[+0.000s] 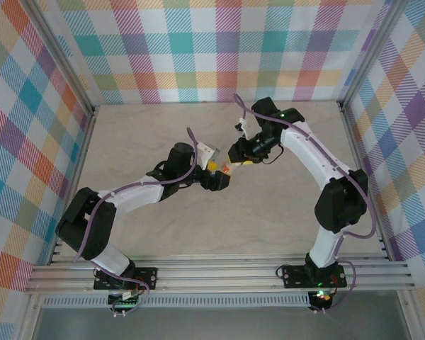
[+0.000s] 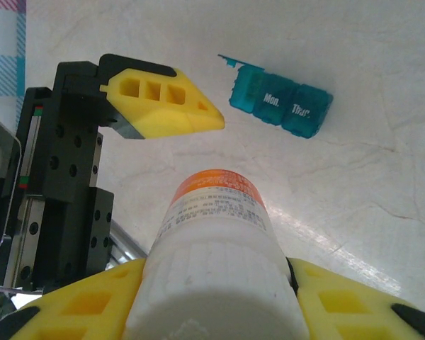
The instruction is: Sort the pills into containers
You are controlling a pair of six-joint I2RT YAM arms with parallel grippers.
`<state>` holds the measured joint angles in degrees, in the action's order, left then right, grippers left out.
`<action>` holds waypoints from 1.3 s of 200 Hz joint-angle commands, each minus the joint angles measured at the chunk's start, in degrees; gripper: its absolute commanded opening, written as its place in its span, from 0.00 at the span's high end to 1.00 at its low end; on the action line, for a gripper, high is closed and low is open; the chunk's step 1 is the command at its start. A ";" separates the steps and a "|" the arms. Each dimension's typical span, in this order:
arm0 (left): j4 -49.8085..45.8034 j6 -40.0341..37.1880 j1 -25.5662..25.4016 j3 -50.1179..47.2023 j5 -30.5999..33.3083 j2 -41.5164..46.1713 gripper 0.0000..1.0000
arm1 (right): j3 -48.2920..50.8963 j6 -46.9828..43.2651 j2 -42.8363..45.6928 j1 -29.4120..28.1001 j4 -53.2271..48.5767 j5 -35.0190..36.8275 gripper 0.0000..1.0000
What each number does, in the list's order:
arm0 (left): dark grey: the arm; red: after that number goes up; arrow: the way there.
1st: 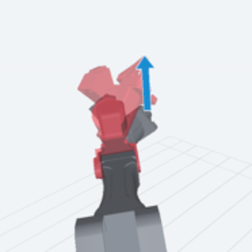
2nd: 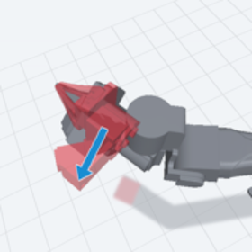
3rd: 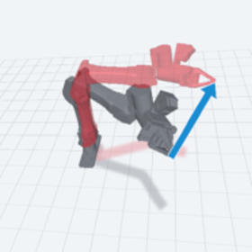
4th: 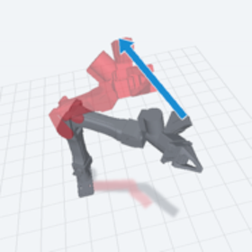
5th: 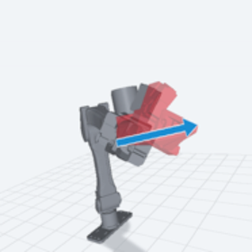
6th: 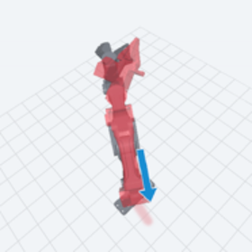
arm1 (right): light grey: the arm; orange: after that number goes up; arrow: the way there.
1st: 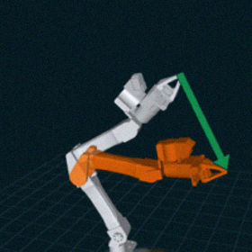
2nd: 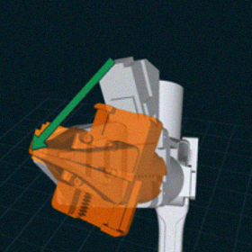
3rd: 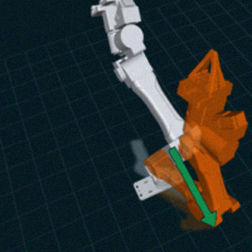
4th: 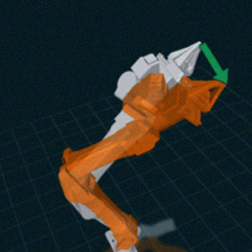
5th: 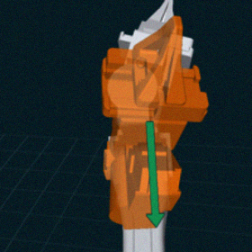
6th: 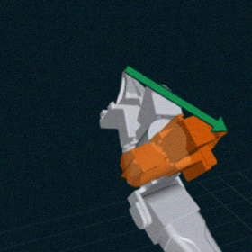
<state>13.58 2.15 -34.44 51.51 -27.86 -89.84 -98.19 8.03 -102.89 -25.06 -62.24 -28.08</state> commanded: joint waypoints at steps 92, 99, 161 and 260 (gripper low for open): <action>-2.37 -2.86 -1.22 4.82 -5.98 -1.45 0.31 | -0.30 -1.97 -1.37 0.44 -0.53 -8.29 0.59; -2.65 -2.91 -1.41 5.17 -6.21 -1.63 0.32 | -0.08 -1.97 -1.35 0.45 -0.35 -8.29 0.59; -3.80 -3.44 -2.03 6.46 -6.90 -2.79 0.45 | 0.80 -2.23 -1.07 0.44 -0.25 -8.14 0.59; -2.44 -2.65 -2.02 5.34 -5.92 -1.04 0.88 | 2.52 -0.75 0.16 0.71 1.94 -6.95 0.56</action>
<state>9.17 -1.78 -36.18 56.36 -33.54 -92.25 -96.68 6.87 -103.79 -24.69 -61.80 -35.83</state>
